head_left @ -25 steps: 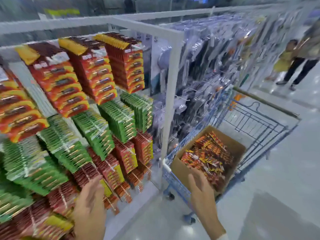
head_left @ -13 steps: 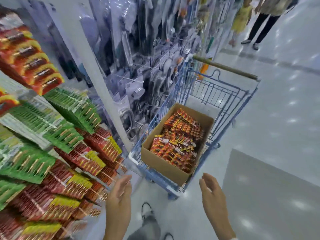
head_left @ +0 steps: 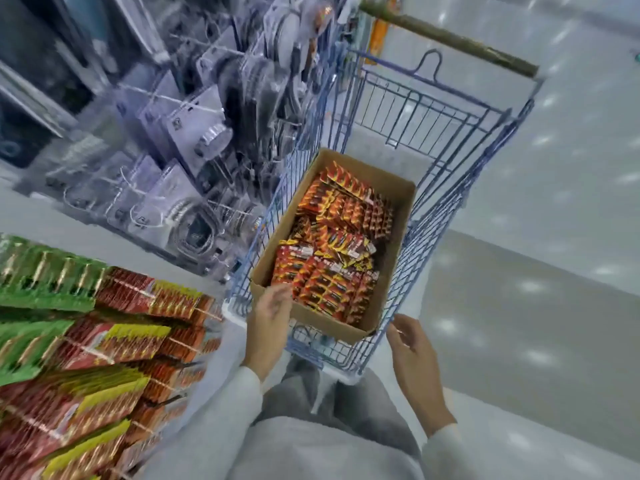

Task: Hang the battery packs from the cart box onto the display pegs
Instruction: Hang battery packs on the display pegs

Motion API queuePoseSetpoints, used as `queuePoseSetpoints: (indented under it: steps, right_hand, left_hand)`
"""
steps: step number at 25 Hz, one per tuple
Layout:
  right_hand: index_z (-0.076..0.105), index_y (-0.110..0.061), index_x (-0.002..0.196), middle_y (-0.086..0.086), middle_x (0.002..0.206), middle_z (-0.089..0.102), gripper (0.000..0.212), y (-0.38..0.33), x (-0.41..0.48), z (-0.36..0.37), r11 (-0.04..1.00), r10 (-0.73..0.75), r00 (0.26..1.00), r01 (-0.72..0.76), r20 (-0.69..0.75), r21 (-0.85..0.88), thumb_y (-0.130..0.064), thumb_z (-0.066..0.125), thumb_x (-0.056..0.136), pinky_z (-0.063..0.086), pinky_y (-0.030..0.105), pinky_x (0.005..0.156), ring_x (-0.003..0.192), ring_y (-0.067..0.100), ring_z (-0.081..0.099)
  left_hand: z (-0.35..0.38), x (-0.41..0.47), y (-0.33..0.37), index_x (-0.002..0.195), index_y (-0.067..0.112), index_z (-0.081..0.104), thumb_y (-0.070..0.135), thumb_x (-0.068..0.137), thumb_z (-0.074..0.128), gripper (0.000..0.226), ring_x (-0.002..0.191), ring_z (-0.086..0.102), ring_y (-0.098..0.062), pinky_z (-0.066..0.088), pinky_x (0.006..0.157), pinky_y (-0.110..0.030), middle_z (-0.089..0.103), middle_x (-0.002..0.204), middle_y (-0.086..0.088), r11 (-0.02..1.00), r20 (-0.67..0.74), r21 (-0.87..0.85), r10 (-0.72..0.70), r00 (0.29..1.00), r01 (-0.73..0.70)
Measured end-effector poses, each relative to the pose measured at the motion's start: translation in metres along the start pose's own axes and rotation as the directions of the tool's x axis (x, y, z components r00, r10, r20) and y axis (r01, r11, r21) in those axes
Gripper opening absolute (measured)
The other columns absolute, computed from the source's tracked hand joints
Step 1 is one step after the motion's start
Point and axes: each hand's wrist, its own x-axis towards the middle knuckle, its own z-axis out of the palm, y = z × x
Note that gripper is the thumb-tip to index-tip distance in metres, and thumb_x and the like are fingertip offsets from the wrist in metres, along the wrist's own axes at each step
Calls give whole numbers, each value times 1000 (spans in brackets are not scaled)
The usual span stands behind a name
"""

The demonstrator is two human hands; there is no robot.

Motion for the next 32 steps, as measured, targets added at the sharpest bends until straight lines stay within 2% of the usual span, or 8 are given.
queuePoseSetpoints:
  steps: [4, 8, 11, 15, 19, 24, 28, 32]
  right_hand:
    - [59, -28, 124, -17, 114, 65, 20, -5, 23, 11, 996, 89, 996, -89, 32, -1, -33, 56, 104, 40, 2, 76, 108, 8, 62]
    - [58, -31, 123, -23, 113, 63, 19, 1, 49, 17, 987, 164, 985, -164, 60, -4, -34, 55, 104, 41, 7, 80, 110, 5, 61]
    - [59, -30, 125, -17, 119, 65, 21, 5, 70, 17, 974, 222, 973, -224, 65, 20, -35, 56, 104, 41, 8, 80, 112, 5, 61]
    - [60, -27, 127, -15, 122, 66, 24, 5, 90, 17, 968, 248, 965, -251, 89, 26, -33, 55, 104, 41, 4, 78, 113, 4, 61]
    - [59, -26, 128, -14, 124, 64, 25, -1, 98, 13, 965, 259, 958, -261, 122, -1, -33, 53, 106, 41, -1, 73, 113, 6, 60]
    - [58, -25, 131, -11, 129, 65, 27, -4, 101, 10, 966, 258, 956, -259, 139, -17, -32, 52, 106, 42, -1, 74, 113, 8, 61]
    - [58, -25, 132, -11, 130, 63, 28, -2, 101, 10, 966, 258, 954, -257, 155, -27, -33, 51, 106, 39, 0, 76, 113, 8, 59]
    - [56, -24, 133, -11, 127, 62, 28, -6, 103, 17, 965, 260, 950, -259, 175, -27, -30, 52, 106, 39, 4, 78, 109, 9, 61]
  left_hand:
    - [39, 75, -11, 129, 22, 62, 25, 107, 56, 24, 116, 62, -15, 52, 98, -33, 66, 123, 4, 980, 98, 168, -122, 988, 105]
    - [85, 133, -39, 136, 14, 60, 18, 106, 56, 30, 119, 60, -22, 48, 103, -34, 65, 132, -5, 903, 97, 367, -278, 956, 225]
    - [113, 165, -62, 135, 8, 59, 15, 104, 59, 32, 124, 60, -30, 48, 106, -39, 64, 135, -11, 819, 91, 490, -389, 917, 299]
    - [133, 176, -79, 119, 9, 62, 13, 95, 70, 25, 120, 61, -31, 49, 100, -38, 64, 129, -12, 771, -78, 550, -335, 939, 321]
    - [148, 167, -80, 125, 9, 53, 9, 89, 76, 42, 124, 54, -32, 50, 106, -45, 53, 135, -12, 788, -177, 515, -289, 941, 339]
    - [161, 166, -86, 142, 10, 42, 12, 90, 77, 63, 137, 45, -35, 46, 110, -48, 44, 149, -14, 674, -245, 629, -302, 921, 388]
    - [156, 170, -95, 134, 16, 57, 23, 93, 75, 46, 129, 55, -32, 50, 106, -48, 60, 135, -10, 584, -191, 760, -222, 956, 287]
    - [141, 174, -85, 130, 16, 65, 24, 100, 69, 31, 124, 61, -31, 52, 103, -44, 68, 129, -8, 706, -143, 657, -231, 962, 267]
